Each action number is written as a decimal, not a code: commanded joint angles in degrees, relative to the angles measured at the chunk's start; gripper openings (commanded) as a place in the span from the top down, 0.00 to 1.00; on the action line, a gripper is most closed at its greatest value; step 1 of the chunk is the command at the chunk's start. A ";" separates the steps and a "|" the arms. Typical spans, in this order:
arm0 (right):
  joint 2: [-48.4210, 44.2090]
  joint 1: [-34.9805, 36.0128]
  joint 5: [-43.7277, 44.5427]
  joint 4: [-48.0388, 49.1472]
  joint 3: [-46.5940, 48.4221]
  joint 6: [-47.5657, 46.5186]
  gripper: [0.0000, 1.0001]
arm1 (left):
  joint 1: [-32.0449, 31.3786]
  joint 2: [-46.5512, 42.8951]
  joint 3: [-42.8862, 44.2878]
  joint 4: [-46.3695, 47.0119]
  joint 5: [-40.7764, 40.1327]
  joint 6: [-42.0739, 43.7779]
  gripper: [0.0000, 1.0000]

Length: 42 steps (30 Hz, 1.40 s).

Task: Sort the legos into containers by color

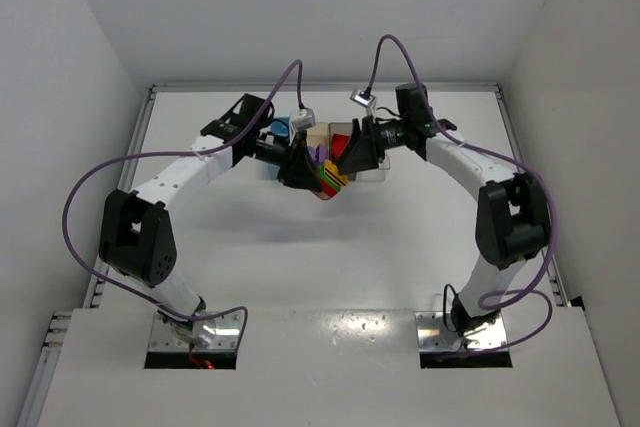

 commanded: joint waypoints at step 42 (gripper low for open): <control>-6.42 -6.05 12.87 -25.17 3.06 -29.11 0.98 | -5.10 3.59 -12.68 1.26 -26.33 -4.06 0.97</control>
